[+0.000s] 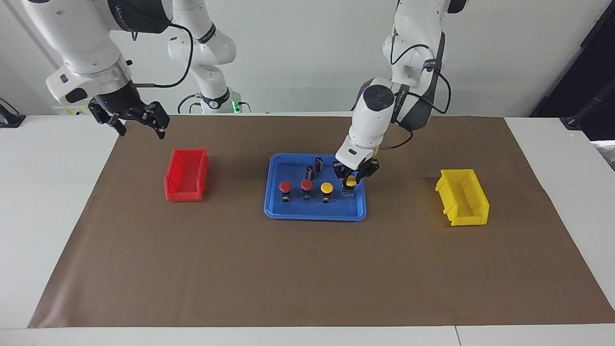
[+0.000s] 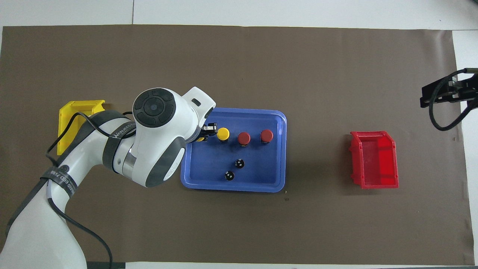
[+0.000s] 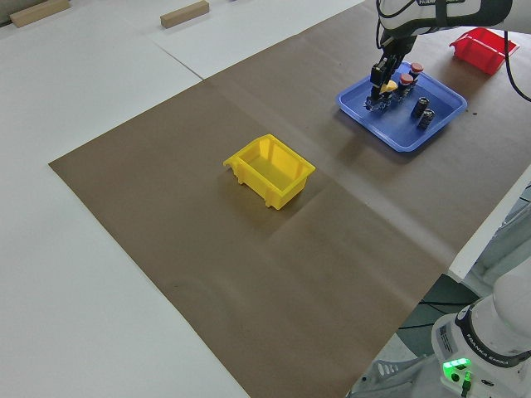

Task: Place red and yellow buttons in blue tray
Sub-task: 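Place the second yellow button in the tray with the left gripper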

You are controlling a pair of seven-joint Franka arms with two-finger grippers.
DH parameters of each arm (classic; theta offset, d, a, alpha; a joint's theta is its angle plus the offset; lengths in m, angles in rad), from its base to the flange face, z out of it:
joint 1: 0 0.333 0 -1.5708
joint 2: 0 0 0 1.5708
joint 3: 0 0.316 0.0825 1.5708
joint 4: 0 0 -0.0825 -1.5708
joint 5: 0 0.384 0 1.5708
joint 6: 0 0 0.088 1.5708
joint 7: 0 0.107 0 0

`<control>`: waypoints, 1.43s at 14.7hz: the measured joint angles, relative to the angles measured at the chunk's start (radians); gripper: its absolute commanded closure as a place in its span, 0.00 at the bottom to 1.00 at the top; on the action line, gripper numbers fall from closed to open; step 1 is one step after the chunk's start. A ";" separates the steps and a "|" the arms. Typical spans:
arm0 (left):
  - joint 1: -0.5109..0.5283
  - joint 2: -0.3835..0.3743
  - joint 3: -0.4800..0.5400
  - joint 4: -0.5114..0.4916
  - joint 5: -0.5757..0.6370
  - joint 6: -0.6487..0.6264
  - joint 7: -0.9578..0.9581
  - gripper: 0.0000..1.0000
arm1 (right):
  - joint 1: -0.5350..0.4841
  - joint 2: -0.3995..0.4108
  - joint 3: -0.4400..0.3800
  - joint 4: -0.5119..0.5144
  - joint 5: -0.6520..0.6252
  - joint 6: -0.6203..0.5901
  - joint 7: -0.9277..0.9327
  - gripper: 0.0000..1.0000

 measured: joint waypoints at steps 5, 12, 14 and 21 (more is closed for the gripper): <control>-0.004 0.027 0.004 -0.010 0.000 0.042 -0.004 0.84 | -0.022 -0.030 -0.046 -0.065 0.000 -0.006 -0.055 0.00; -0.002 0.037 0.015 -0.010 0.000 0.051 -0.004 0.11 | -0.014 -0.053 -0.072 -0.122 0.000 -0.009 -0.055 0.00; -0.002 0.037 0.018 -0.006 0.000 0.025 -0.002 0.00 | -0.010 -0.053 -0.072 -0.123 0.000 -0.009 -0.055 0.00; 0.075 -0.030 0.032 0.119 0.042 -0.270 0.134 0.00 | 0.001 -0.055 -0.071 -0.123 0.000 -0.009 -0.055 0.00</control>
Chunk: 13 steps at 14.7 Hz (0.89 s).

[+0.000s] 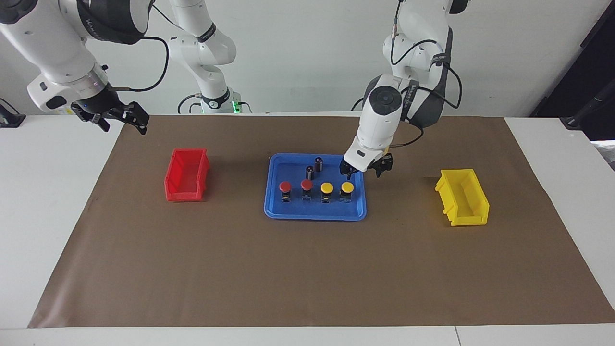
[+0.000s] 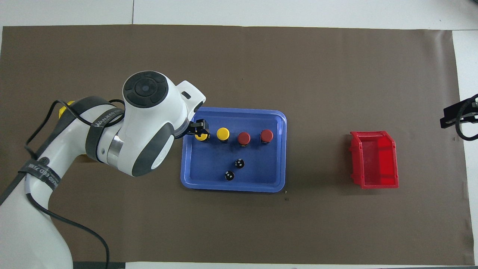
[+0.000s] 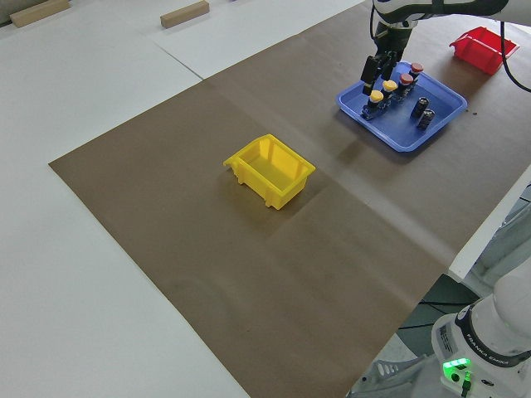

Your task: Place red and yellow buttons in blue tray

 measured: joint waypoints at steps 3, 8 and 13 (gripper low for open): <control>0.131 -0.080 0.004 0.018 0.001 -0.073 0.185 0.00 | 0.008 0.000 0.000 0.000 0.000 0.000 0.000 0.00; 0.261 -0.234 0.011 0.024 0.001 -0.204 0.331 0.00 | 0.040 0.000 0.001 -0.001 0.000 0.000 0.000 0.00; 0.290 -0.287 0.085 0.079 0.001 -0.290 0.455 0.00 | 0.044 0.000 0.001 -0.002 0.000 0.000 0.000 0.00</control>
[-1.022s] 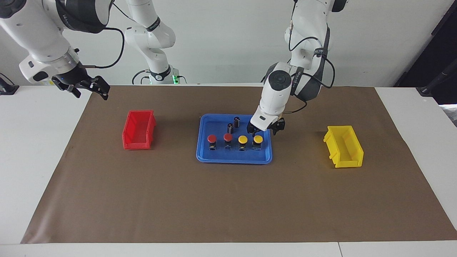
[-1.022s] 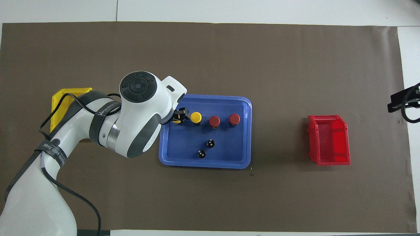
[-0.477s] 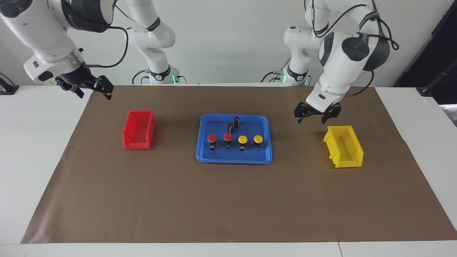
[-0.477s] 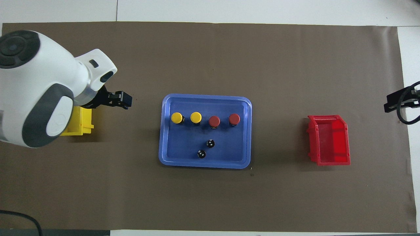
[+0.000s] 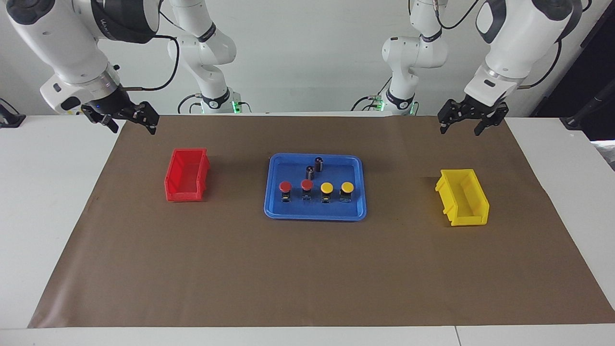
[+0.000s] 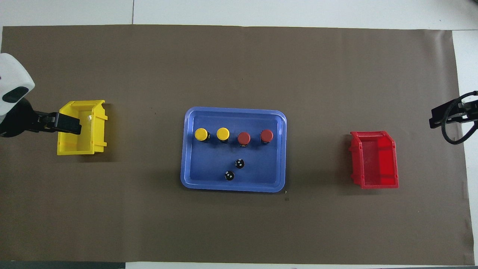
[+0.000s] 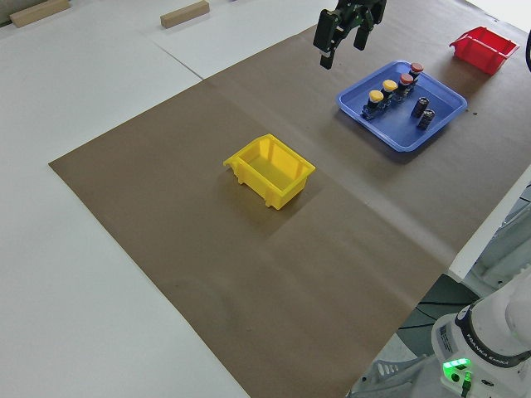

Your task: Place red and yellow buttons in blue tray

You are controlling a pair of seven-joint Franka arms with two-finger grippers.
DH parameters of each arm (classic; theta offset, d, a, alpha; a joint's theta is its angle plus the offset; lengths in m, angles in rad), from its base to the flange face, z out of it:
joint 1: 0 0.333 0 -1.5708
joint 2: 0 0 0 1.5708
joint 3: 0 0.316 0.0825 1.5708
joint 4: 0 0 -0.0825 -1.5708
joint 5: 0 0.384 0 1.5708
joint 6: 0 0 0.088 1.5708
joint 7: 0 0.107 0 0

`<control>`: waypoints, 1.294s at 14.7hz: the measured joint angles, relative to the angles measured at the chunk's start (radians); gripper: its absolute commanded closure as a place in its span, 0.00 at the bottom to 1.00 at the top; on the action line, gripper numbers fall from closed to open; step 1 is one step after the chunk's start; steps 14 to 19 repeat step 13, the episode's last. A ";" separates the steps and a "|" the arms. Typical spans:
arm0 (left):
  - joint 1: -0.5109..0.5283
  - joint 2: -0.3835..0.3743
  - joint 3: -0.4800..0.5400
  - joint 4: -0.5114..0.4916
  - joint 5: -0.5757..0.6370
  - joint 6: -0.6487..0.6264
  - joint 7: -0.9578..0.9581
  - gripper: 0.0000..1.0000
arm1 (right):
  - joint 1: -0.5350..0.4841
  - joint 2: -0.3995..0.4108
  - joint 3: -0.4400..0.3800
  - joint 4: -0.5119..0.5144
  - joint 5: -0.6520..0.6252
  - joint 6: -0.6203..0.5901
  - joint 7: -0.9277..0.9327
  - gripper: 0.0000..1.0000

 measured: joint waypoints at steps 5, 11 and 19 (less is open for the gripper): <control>0.000 0.024 0.037 0.054 0.000 -0.007 0.044 0.00 | 0.000 0.000 0.000 0.000 0.000 0.000 0.000 0.00; 0.055 0.036 0.028 0.067 0.000 -0.001 0.066 0.00 | 0.000 0.000 0.000 0.000 0.000 0.000 0.000 0.00; 0.067 0.044 0.018 0.069 0.000 0.001 0.068 0.00 | 0.000 0.000 0.000 0.000 0.000 0.000 0.000 0.00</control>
